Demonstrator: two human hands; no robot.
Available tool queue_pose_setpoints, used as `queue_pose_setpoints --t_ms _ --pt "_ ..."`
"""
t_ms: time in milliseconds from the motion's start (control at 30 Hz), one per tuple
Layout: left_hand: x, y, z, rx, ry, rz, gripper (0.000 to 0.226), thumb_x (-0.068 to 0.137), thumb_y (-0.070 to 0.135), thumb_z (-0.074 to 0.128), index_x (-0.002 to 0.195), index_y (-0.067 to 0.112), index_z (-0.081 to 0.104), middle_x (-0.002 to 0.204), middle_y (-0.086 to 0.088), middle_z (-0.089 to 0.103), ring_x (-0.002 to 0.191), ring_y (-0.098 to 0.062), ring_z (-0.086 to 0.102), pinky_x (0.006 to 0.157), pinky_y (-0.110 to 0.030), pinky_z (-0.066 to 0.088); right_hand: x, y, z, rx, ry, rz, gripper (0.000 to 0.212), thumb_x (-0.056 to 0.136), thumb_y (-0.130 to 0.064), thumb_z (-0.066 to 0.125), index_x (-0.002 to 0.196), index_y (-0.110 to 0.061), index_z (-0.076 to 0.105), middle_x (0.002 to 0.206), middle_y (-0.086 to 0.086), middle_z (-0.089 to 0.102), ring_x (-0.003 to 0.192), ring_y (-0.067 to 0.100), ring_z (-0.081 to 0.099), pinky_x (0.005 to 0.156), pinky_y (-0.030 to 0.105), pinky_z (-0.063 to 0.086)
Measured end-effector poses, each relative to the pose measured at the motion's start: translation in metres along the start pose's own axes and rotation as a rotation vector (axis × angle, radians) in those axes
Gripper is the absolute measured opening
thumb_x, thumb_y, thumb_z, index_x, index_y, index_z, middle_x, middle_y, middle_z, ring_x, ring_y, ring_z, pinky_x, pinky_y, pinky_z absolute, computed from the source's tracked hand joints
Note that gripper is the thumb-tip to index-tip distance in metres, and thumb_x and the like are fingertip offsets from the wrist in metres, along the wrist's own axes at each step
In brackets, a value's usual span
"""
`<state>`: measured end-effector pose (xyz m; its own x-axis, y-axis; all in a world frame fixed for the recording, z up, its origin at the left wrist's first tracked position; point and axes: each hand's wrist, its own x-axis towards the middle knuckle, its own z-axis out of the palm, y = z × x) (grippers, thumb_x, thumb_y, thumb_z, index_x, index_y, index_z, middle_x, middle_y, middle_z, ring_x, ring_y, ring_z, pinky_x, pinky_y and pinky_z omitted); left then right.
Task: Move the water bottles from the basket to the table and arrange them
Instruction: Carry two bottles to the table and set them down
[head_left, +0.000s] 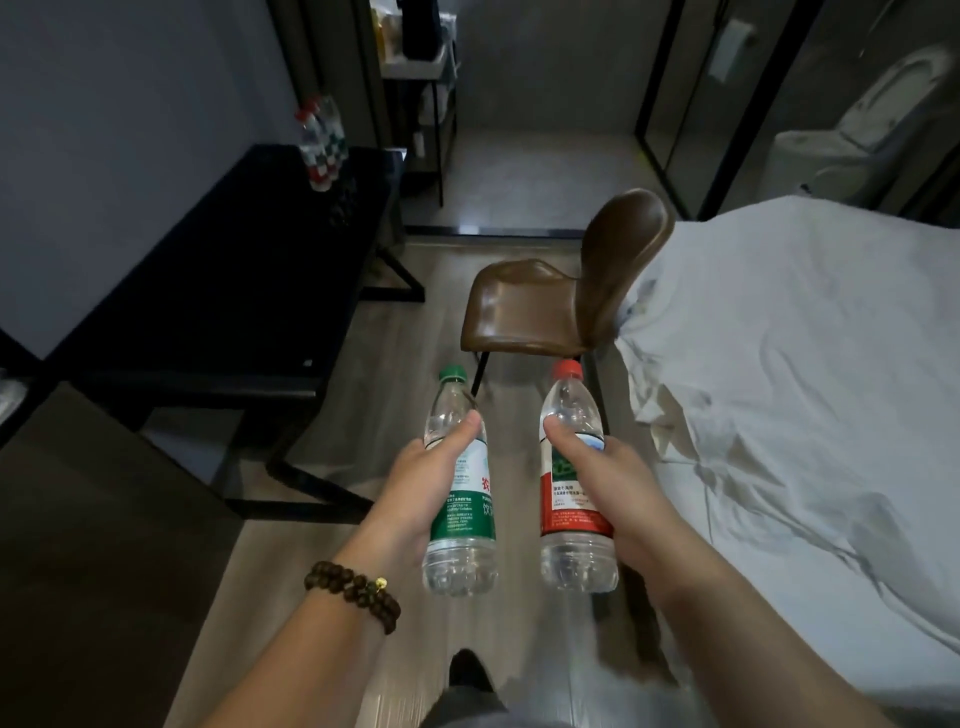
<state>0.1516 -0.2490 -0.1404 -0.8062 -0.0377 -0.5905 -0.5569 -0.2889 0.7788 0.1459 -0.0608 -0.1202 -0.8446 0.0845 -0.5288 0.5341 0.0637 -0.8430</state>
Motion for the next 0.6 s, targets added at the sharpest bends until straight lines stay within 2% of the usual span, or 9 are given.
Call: queue_pose_setpoints --t_ms 33,133,200,300,367,467,533,600 --pt "0.017 0.019 0.002 0.005 -0.007 0.010 0.069 0.075 0.052 0.087 0.124 0.010 0.062 0.102 -0.023 0.076 0.088 -0.044 0.075 0.082 -0.058 0.061 0.017 -0.015 0.005 0.005 -0.006 0.000 0.041 0.085 -0.051 0.078 0.103 -0.015 0.071 0.083 0.013 0.079 0.074 0.032 0.078 0.079 0.051 0.064" --pt "0.063 0.070 0.003 0.035 0.012 0.018 0.065 0.076 0.052 0.086 0.120 0.011 0.062 0.091 -0.018 0.076 0.074 -0.036 0.074 0.073 -0.047 0.062 0.068 -0.054 0.021 0.020 0.002 0.006 0.047 0.082 -0.054 0.080 0.106 -0.015 0.070 0.084 0.014 0.079 0.074 0.033 0.078 0.079 0.053 0.064" --pt "0.093 0.097 0.001 0.046 0.013 0.017 0.066 0.075 0.053 0.086 0.121 0.011 0.063 0.095 -0.020 0.077 0.078 -0.039 0.075 0.076 -0.051 0.063 0.103 -0.076 0.033 0.029 -0.005 0.023 0.050 0.082 -0.055 0.080 0.109 -0.014 0.069 0.086 0.015 0.078 0.074 0.033 0.078 0.077 0.053 0.064" --pt "0.142 0.132 -0.006 0.059 0.039 0.021 0.064 0.076 0.054 0.086 0.119 0.011 0.067 0.104 -0.024 0.076 0.096 -0.047 0.074 0.087 -0.063 0.059 0.161 -0.104 0.055 0.011 -0.022 0.031 0.053 0.082 -0.057 0.079 0.113 -0.015 0.068 0.086 0.013 0.079 0.072 0.032 0.078 0.072 0.046 0.065" --pt "0.179 0.152 -0.011 0.045 0.076 0.026 0.065 0.075 0.054 0.086 0.120 0.011 0.066 0.105 -0.025 0.076 0.096 -0.048 0.074 0.086 -0.063 0.059 0.203 -0.124 0.071 0.006 -0.054 0.016 0.050 0.083 -0.057 0.078 0.110 -0.015 0.070 0.084 0.012 0.079 0.071 0.030 0.078 0.072 0.044 0.064" --pt "0.236 0.186 -0.021 0.017 0.134 0.036 0.067 0.075 0.054 0.086 0.119 0.008 0.066 0.092 -0.022 0.075 0.074 -0.038 0.073 0.073 -0.049 0.062 0.269 -0.158 0.098 -0.013 -0.118 0.008 0.043 0.084 -0.054 0.078 0.102 -0.015 0.073 0.079 0.011 0.078 0.070 0.030 0.078 0.075 0.047 0.064" --pt "0.270 0.214 -0.027 0.005 0.166 0.036 0.058 0.082 0.052 0.081 0.114 0.006 0.066 0.081 -0.016 0.073 0.064 -0.030 0.071 0.064 -0.039 0.059 0.314 -0.186 0.119 0.000 -0.176 0.002 0.041 0.085 -0.049 0.080 0.100 -0.011 0.073 0.080 0.016 0.077 0.072 0.035 0.076 0.079 0.056 0.063" --pt "0.296 0.246 -0.032 -0.002 0.212 0.043 0.047 0.089 0.048 0.076 0.111 0.008 0.067 0.078 -0.012 0.075 0.060 -0.026 0.072 0.057 -0.033 0.057 0.356 -0.218 0.141 -0.011 -0.217 0.003 0.039 0.085 -0.046 0.081 0.098 -0.011 0.071 0.083 0.019 0.077 0.072 0.037 0.075 0.080 0.061 0.061"
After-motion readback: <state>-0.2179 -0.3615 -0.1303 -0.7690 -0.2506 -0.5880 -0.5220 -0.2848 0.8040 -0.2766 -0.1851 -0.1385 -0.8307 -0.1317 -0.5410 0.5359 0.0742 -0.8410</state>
